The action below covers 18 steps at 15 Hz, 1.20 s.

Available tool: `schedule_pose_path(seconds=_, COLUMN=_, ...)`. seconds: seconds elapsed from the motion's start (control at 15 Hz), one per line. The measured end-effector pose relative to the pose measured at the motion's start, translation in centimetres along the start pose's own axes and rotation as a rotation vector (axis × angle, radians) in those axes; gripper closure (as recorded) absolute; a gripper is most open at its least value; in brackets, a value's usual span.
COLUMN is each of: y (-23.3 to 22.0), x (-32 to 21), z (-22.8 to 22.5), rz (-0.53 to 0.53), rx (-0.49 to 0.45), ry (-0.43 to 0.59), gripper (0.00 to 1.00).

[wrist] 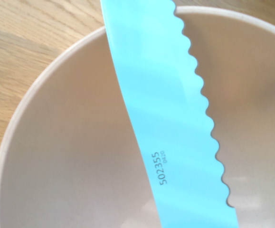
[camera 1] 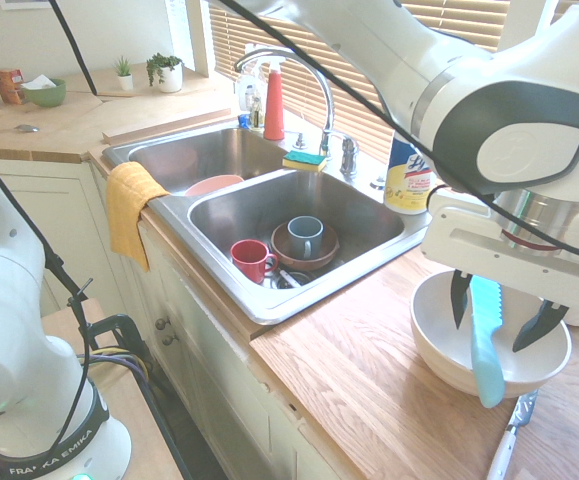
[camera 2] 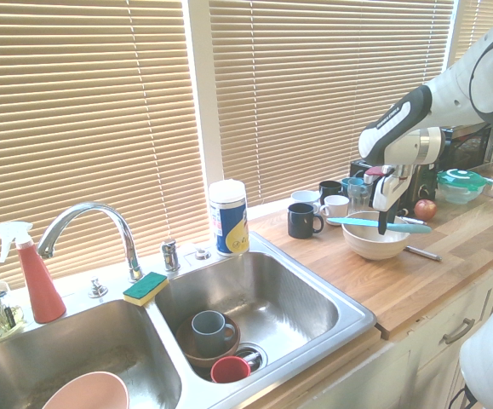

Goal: Put the knife into the sink

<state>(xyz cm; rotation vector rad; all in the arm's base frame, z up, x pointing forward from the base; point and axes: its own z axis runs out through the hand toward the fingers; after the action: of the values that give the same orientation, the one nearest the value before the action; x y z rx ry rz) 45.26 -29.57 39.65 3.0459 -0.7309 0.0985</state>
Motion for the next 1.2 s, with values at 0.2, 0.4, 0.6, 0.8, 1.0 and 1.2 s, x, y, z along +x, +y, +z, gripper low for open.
schedule_pose_path(seconds=0.2, y=-0.1, x=-0.1, z=0.4, rz=0.003, rx=-0.002, ry=-0.009, gripper=1.0)
schedule_pose_path(seconds=0.4, y=-0.2, x=-0.1, z=0.4, rz=0.009, rx=-0.002, ry=-0.009, gripper=1.0)
schedule_pose_path(seconds=0.6, y=-0.6, x=0.0, z=0.4, rz=0.009, rx=-0.002, ry=-0.009, gripper=1.0)
schedule_pose_path(seconds=0.8, y=-1.0, x=0.0, z=0.4, rz=0.007, rx=-0.004, ry=-0.009, gripper=1.0)
schedule_pose_path(seconds=1.0, y=-1.1, x=0.0, z=0.3, rz=0.015, rx=-0.005, ry=-0.007, gripper=1.0)
schedule_pose_path(seconds=1.2, y=-1.1, x=-0.2, z=-1.2, rz=0.013, rx=-0.009, ry=0.014, gripper=1.0)
